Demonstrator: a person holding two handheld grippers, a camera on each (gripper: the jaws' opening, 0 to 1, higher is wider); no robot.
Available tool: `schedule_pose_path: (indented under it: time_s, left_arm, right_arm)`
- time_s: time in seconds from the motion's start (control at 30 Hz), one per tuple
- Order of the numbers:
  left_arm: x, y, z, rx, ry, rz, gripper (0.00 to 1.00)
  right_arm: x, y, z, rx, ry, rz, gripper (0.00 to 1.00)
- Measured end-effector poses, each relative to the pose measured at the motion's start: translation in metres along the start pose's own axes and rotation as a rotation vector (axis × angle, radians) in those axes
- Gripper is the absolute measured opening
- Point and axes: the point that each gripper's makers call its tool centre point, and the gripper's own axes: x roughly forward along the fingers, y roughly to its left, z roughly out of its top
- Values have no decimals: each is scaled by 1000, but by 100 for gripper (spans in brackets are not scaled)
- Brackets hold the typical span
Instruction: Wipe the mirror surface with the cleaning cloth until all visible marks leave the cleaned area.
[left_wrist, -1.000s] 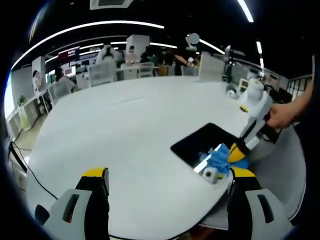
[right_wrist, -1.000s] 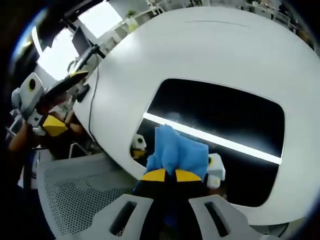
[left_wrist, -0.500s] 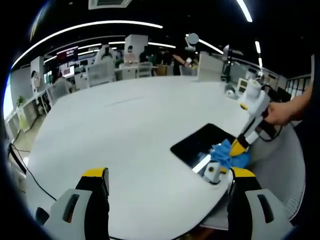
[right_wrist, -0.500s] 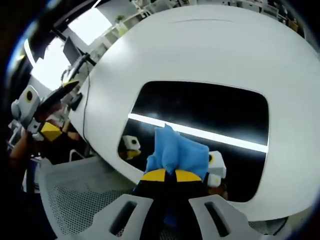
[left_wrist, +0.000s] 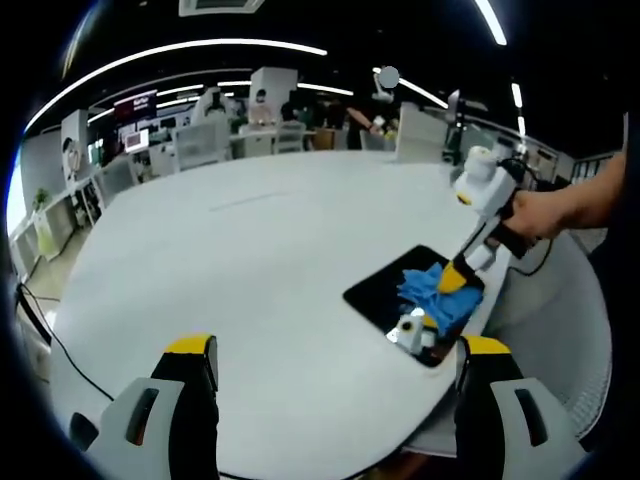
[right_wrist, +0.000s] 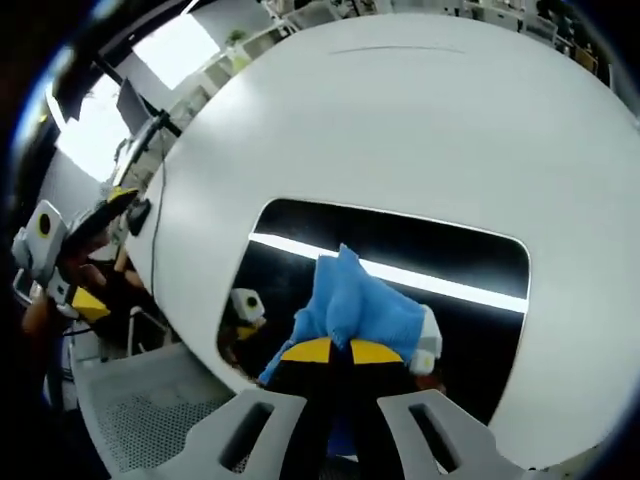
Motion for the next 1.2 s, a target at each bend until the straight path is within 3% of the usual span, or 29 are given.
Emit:
schedule_pose_path:
  time_s: [0.5, 0.67, 0.7, 0.9, 0.93, 1.07, 1.2]
  left_arm:
    - [1, 3, -4, -19, 5, -8, 100]
    - [0, 4, -5, -24, 6, -6, 100]
    - [0, 3, -5, -27, 5, -7, 100]
    - [1, 0, -4, -25, 4, -12, 99]
    - [1, 0, -5, -26, 4, -11, 99]
    - [1, 0, -5, -31, 3, -10, 99]
    - [1, -1, -6, -31, 2, -9, 99]
  right_arm:
    - [9, -8, 34, -34, 0, -23, 0]
    - [12, -10, 44, 1, 18, -19, 0]
    - [14, -13, 49, -32, 3, -28, 0]
    - [20, -15, 65, -36, 10, -50, 0]
    - [20, -16, 65, -76, 30, -40, 0]
    - [20, -16, 65, -79, 76, -19, 0]
    - [18, -14, 63, -154, 60, -20, 0]
